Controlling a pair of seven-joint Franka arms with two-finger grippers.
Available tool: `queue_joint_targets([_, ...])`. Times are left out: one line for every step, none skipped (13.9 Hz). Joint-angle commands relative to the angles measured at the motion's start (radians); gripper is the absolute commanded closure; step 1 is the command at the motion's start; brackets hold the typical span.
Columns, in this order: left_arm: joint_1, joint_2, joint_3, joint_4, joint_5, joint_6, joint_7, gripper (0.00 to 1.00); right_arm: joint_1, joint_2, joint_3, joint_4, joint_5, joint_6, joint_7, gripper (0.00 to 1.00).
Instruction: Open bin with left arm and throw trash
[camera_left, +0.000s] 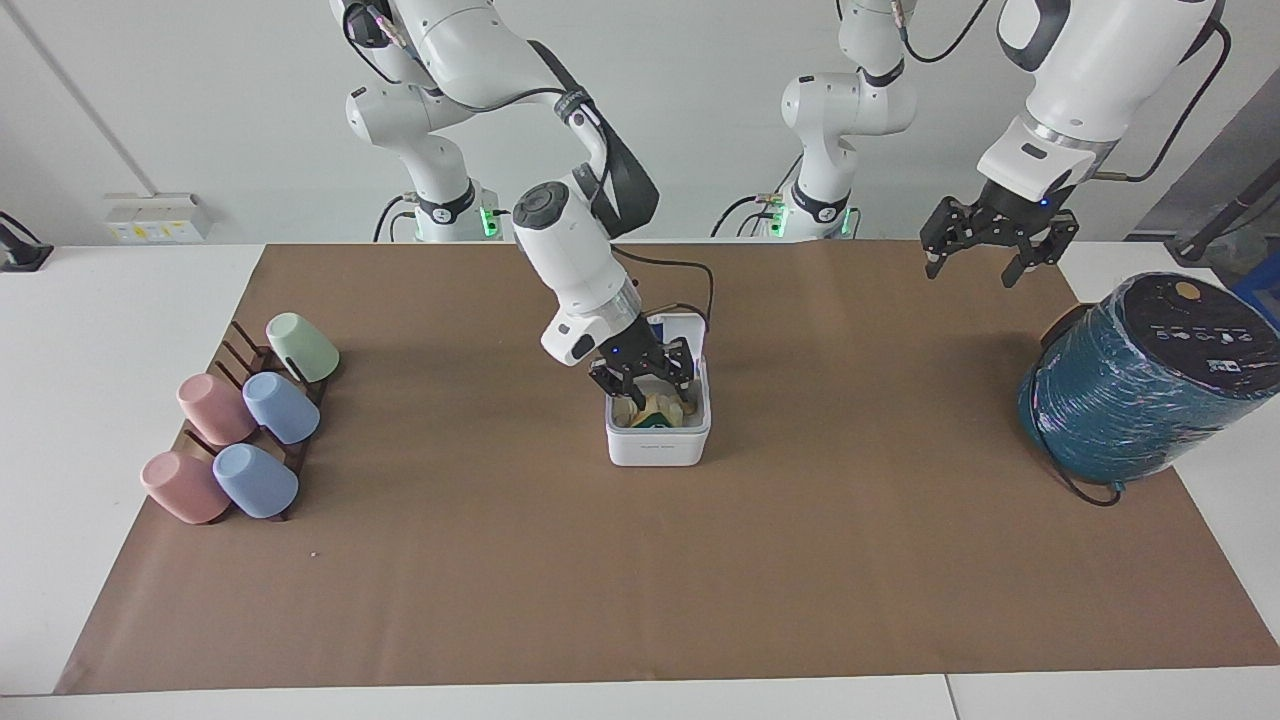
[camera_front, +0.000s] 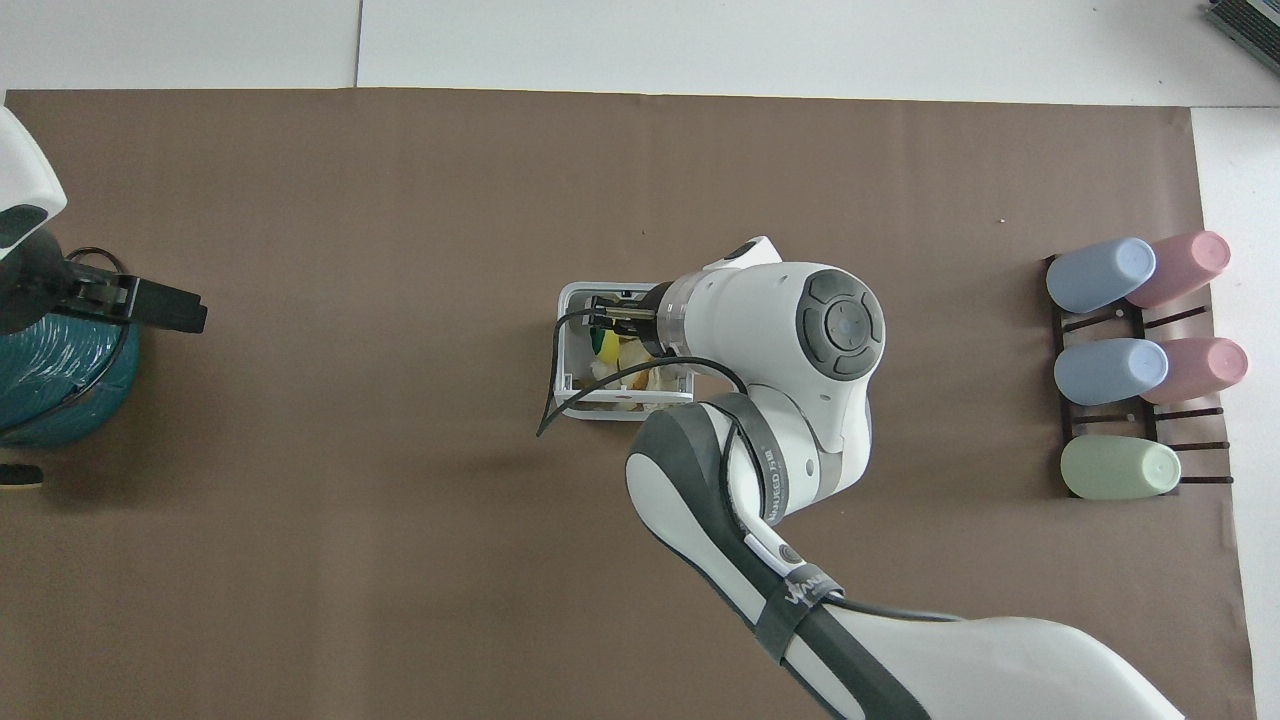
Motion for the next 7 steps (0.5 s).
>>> queue_joint_targets([-0.003,-0.026,-0.004,-0.03,0.022,-0.008,-0.022,0.0,-0.046,-0.048,-0.011,0.002,-0.038,-0.003,-0.01,0.0])
queue_joint_targets([-0.003,-0.026,-0.004,-0.028,0.022,-0.008,-0.022,0.0,-0.075,-0.058,-0.011,0.012,-0.077,-0.005,-0.01,0.0])
queue_joint_targets([-0.003,-0.026,-0.004,-0.028,0.022,-0.006,-0.02,0.0,-0.092,-0.071,-0.011,0.02,-0.123,-0.011,-0.008,0.0])
queue_joint_targets([-0.003,-0.026,-0.004,-0.028,0.022,-0.006,-0.016,0.0,-0.11,-0.092,-0.014,0.022,-0.172,-0.032,-0.004,0.0])
queue_joint_targets([-0.001,-0.026,-0.004,-0.028,0.022,-0.006,-0.013,0.0,-0.133,-0.114,-0.017,0.025,-0.207,-0.074,-0.005,0.0])
queue_joint_targets([-0.001,-0.026,-0.004,-0.028,0.022,-0.011,-0.016,0.0,-0.17,-0.141,-0.016,0.04,-0.25,-0.136,-0.008,0.0])
queue_joint_targets([-0.001,-0.028,-0.002,-0.028,0.022,-0.017,-0.016,0.0,-0.207,-0.167,-0.014,0.048,-0.298,-0.199,-0.01,0.0])
